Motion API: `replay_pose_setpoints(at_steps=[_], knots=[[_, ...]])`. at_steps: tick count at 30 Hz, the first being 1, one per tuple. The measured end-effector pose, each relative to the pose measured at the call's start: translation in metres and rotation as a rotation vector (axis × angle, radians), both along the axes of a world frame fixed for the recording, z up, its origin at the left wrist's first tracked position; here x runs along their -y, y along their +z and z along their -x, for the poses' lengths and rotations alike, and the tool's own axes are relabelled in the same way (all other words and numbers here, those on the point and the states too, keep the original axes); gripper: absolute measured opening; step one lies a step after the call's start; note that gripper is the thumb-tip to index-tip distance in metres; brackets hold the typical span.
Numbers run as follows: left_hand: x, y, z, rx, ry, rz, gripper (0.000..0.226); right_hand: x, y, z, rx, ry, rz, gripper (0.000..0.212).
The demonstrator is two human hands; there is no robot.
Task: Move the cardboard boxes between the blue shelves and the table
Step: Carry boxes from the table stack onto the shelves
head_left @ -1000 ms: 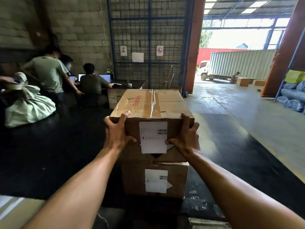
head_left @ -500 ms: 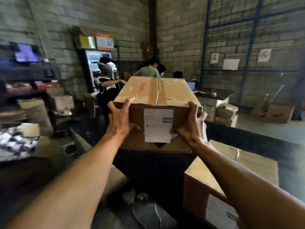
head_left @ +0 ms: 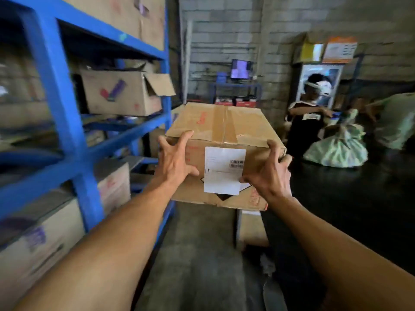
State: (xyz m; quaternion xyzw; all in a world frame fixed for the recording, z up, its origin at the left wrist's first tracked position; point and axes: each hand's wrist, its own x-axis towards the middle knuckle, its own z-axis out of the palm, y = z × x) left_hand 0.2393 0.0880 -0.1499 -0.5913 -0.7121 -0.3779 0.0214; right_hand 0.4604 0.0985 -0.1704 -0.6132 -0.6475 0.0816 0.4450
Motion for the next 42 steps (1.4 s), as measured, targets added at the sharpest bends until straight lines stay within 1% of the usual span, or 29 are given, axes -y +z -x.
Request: replay_pose_setpoints(at_steps=[6, 10, 15, 21, 27, 33, 38, 42], knots=[[0.107, 0.017, 0.063, 0.003, 0.224, -0.021, 0.109, 0.048, 0.01, 0.073, -0.044, 0.243, -0.011, 0.111], [0.177, 0.026, 0.092, -0.007, 0.333, -0.042, 0.11, 0.093, 0.018, 0.112, -0.056, 0.356, -0.019, 0.114], [0.252, 0.036, 0.114, 0.007, 0.44, -0.079, 0.109, 0.142, 0.032, 0.143, -0.064, 0.503, -0.033, 0.115], [0.323, 0.043, 0.131, 0.026, 0.558, -0.114, 0.109, 0.187, 0.042, 0.179, -0.07, 0.647, -0.056, 0.115], [0.375, 0.052, 0.147, -0.024, 0.696, -0.159, 0.107, 0.217, 0.052, 0.214, -0.071, 0.792, -0.074, 0.114], [0.416, 0.057, 0.167, -0.096, 0.836, -0.181, 0.108, 0.23, 0.06, 0.26, -0.077, 0.949, -0.075, 0.118], [0.423, 0.058, 0.17, -0.105, 0.999, -0.13, 0.11, 0.224, 0.06, 0.292, -0.055, 1.067, -0.073, 0.121], [0.42, 0.058, 0.168, -0.113, 1.091, -0.178, 0.103, 0.211, 0.063, 0.316, -0.036, 1.173, -0.061, 0.122]])
